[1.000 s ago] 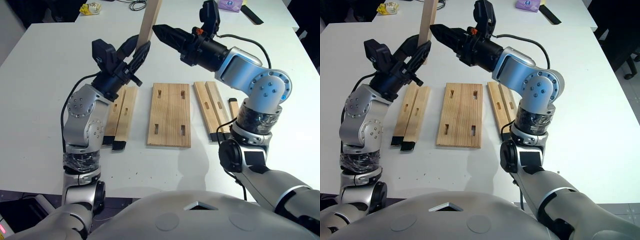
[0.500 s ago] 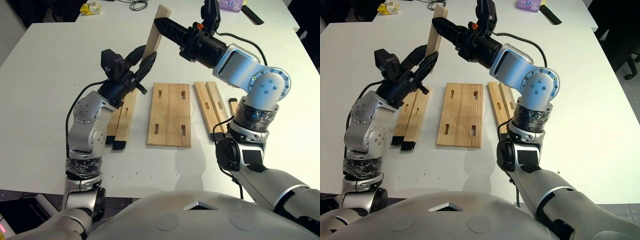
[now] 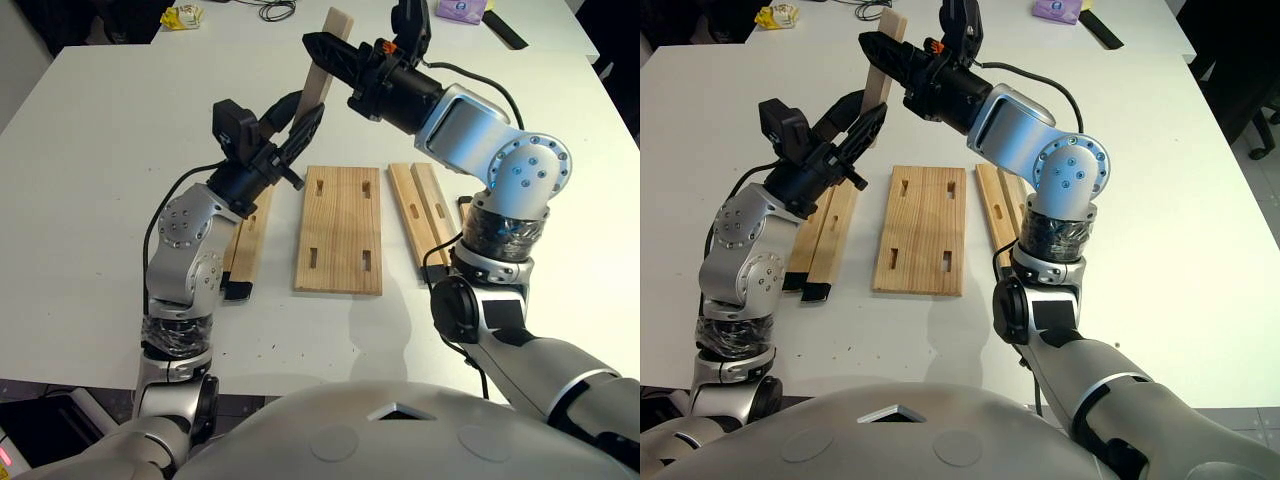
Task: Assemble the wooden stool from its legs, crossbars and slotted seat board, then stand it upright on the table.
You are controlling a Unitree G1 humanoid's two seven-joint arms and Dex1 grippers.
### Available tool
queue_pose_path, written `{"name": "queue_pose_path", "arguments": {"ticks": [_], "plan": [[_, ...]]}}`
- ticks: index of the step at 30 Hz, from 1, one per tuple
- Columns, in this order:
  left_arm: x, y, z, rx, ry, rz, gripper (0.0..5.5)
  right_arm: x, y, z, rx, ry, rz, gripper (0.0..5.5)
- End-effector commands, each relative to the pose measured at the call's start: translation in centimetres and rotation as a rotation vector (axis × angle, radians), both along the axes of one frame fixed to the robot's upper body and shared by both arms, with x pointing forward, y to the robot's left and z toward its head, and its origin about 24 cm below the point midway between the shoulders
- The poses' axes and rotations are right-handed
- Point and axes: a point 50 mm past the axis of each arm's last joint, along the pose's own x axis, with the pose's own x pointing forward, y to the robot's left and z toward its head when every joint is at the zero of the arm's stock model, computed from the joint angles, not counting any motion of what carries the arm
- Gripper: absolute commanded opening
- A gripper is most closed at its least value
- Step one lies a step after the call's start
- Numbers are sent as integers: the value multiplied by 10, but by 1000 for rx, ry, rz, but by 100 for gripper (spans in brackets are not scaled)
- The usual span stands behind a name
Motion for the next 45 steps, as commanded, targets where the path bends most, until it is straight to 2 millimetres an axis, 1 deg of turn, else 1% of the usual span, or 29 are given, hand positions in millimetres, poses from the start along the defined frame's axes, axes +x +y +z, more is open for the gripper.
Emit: {"name": "queue_pose_path", "arguments": {"ticks": [1,5,11,15,16,21,25,27,30,33,35,37,40,42,45], "plan": [[3,-1,3,-8,0,7,132,-7,16,6,65,-5,31,86],[5,-4,6,-18,-3,9,132,-8,16,5,71,-4,15,43],[7,-3,7,-25,-3,23,132,-9,18,3,73,13,-1,42],[9,-3,5,-20,33,14,132,-10,18,3,78,10,-2,42],[9,-3,5,-17,39,4,168,-10,18,3,80,9,-2,42],[8,-4,3,-29,106,-49,234,-11,18,5,86,2,13,42],[9,-2,3,-25,115,-39,294,-11,18,5,88,-5,18,42],[11,2,1,-6,121,2,318,-11,17,6,74,-22,9,42],[5,4,-7,43,138,-37,321,-9,12,6,-19,-129,-50,42],[0,9,-20,109,190,-44,321,-2,4,1,-142,-282,-161,42],[-5,10,-28,143,218,-78,321,5,-2,-6,-201,-355,-252,42],[-10,8,-34,159,235,-105,321,12,-8,-12,-224,-374,-342,42],[-14,8,-37,161,242,-105,321,21,-18,-19,-259,-396,-462,42],[-12,14,-34,141,231,-71,321,25,-38,-26,-347,-417,-560,42],[-11,29,-22,52,202,31,321,24,-79,-50,-553,-406,-675,42]]}}
